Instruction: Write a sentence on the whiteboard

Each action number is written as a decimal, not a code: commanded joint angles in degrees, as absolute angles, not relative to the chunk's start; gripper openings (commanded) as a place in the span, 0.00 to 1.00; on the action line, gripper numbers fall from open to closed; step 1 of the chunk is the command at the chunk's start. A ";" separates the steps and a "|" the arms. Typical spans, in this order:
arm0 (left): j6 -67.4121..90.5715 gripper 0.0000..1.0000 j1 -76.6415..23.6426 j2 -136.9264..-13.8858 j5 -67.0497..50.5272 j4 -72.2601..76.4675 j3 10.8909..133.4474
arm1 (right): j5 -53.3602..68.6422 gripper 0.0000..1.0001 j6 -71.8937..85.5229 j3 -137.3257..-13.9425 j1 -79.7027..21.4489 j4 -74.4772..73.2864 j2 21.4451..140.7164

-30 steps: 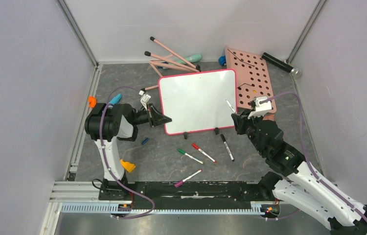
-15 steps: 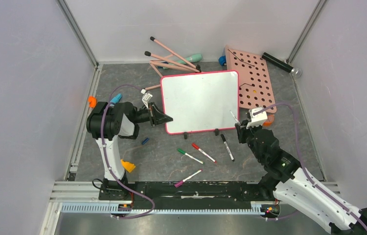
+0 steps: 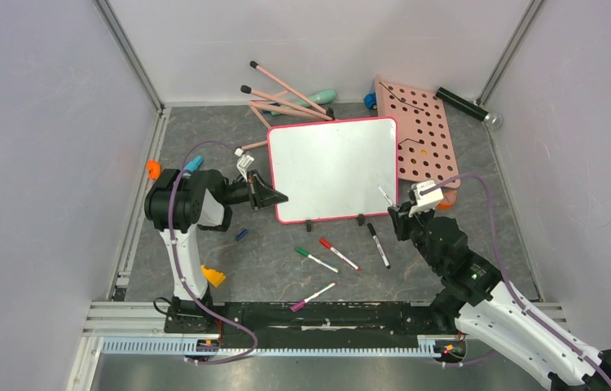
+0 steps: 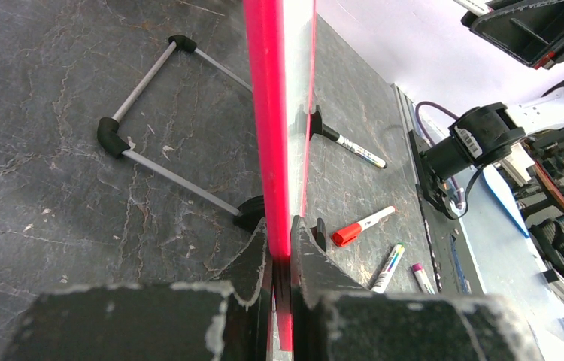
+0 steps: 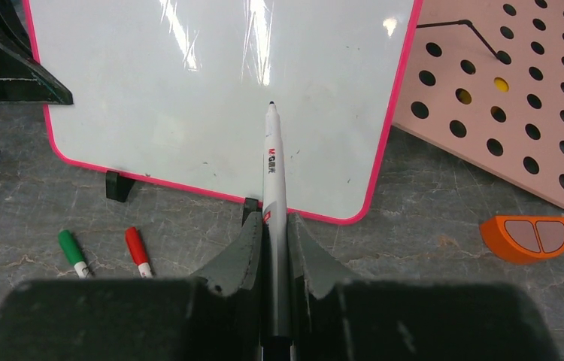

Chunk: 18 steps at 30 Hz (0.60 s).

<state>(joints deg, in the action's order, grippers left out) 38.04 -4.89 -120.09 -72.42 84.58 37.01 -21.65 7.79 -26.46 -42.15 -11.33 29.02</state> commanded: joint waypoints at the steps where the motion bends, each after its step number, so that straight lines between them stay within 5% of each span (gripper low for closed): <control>1: 27.41 0.02 -4.39 -122.39 -67.24 89.21 37.52 | -21.05 0.00 6.94 -30.54 -42.06 -11.33 31.14; 18: 27.16 0.02 -4.40 -122.35 -66.14 89.21 36.01 | -16.37 0.00 13.07 -47.39 -42.25 -9.85 56.75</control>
<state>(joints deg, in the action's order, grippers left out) 38.72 -4.91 -120.62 -72.14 84.71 37.15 -17.76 10.72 -41.43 -42.15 -11.68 51.99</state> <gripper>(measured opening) 0.092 0.132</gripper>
